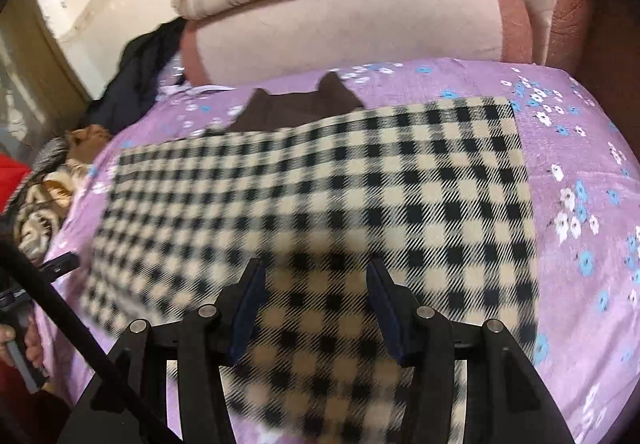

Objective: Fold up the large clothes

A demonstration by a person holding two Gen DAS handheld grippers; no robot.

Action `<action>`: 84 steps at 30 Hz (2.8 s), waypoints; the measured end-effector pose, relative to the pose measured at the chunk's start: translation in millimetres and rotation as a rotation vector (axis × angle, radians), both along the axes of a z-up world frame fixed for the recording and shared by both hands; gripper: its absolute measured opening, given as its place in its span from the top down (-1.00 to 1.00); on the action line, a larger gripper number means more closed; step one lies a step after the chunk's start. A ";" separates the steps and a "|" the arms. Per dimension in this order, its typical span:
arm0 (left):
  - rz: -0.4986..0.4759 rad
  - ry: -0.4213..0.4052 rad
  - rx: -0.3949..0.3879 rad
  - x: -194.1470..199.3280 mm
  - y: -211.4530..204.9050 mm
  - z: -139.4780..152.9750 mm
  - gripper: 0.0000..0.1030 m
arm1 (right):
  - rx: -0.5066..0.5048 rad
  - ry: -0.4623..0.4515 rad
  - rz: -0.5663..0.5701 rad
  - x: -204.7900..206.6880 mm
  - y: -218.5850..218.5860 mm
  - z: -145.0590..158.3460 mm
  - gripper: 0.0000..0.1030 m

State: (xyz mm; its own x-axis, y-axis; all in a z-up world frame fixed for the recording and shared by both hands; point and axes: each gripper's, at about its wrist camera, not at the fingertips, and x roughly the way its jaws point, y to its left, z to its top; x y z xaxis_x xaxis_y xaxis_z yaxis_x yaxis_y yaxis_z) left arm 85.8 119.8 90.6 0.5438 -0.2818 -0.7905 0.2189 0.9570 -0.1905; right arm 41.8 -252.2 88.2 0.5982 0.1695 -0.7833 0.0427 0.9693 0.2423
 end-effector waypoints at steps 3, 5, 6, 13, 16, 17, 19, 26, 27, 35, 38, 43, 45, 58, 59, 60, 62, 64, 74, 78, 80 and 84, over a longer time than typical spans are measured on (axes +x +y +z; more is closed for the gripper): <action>-0.043 0.004 0.028 -11.6 -15.7 -3.5 0.09 | 0.011 0.009 0.062 -20.8 18.8 -3.9 -0.10; -0.027 0.049 0.064 -12.0 -20.9 -16.3 0.09 | 0.001 0.048 0.096 -31.0 31.4 -17.8 -0.10; -0.012 0.087 0.080 -10.8 -21.4 -26.3 0.09 | -0.011 0.072 0.100 -34.6 35.2 -27.2 -0.09; 0.048 0.143 0.074 -19.6 -14.0 -31.8 0.09 | 0.030 0.105 0.028 -53.1 19.2 -35.1 -0.12; 0.066 0.094 0.066 -39.1 -13.3 -14.2 0.09 | 0.070 0.077 -0.017 -68.7 1.5 -22.4 -0.12; 0.070 0.081 0.069 -46.1 -13.7 -10.5 0.09 | 0.081 0.069 -0.038 -74.5 -5.3 -18.8 -0.12; 0.074 0.049 0.078 -62.3 -16.1 -3.4 0.07 | 0.098 0.049 -0.072 -85.9 -17.3 -14.1 -0.12; 0.079 0.032 0.086 -81.9 -33.8 -5.8 0.00 | 0.071 0.029 -0.091 -93.8 -19.5 -18.3 -0.12; 0.079 0.034 0.090 -83.2 -36.1 -6.8 0.00 | 0.035 0.039 -0.098 -93.1 -22.8 -22.1 -0.12; 0.081 0.000 0.115 -89.2 -41.3 -4.5 -0.01 | -0.008 0.082 -0.326 -93.7 -75.4 -29.5 -0.12; 0.082 -0.006 0.125 -88.8 -42.9 -3.8 -0.01 | -0.029 0.055 -0.379 -100.5 -89.7 -19.7 -0.12; 0.078 -0.035 0.150 -88.2 -48.8 -0.5 -0.01 | 0.019 0.004 -0.391 -104.7 -94.5 -6.0 -0.12; 0.071 -0.043 0.163 -87.3 -53.4 -0.7 -0.01 | 0.022 -0.023 -0.366 -104.6 -86.3 -2.1 -0.12; 0.053 -0.024 0.213 -60.9 -75.6 -18.9 -0.02 | -0.087 -0.038 -0.096 -55.4 8.4 -19.8 -0.12; 0.054 -0.020 0.218 -58.0 -75.8 -21.0 -0.02 | -0.100 -0.031 -0.092 -50.2 9.7 -24.3 -0.12; 0.057 -0.015 0.222 -54.8 -75.9 -23.6 -0.02 | -0.113 -0.024 -0.092 -45.9 10.6 -28.5 -0.12; 0.064 -0.004 0.228 -49.2 -74.7 -29.0 -0.02 | -0.129 -0.006 -0.103 -38.9 7.5 -37.1 -0.12; 0.070 0.017 0.228 -42.8 -72.4 -35.8 -0.02 | -0.131 0.009 -0.123 -32.6 -0.5 -43.2 -0.12; 0.079 0.039 0.213 -31.8 -69.5 -45.3 -0.03 | -0.068 0.010 -0.297 -29.9 -66.3 -37.1 -0.12; 0.037 0.003 0.181 -41.1 -77.6 -34.0 -0.03 | 0.052 -0.012 -0.408 -44.3 -115.5 -28.9 -0.12; 0.017 -0.017 0.161 -46.0 -83.2 -28.1 -0.03 | 0.125 -0.012 -0.463 -54.6 -140.8 -30.3 -0.13; -0.008 -0.044 0.143 -50.2 -91.4 -20.9 -0.03 | 0.266 0.001 -0.521 -74.3 -169.6 -40.2 -0.13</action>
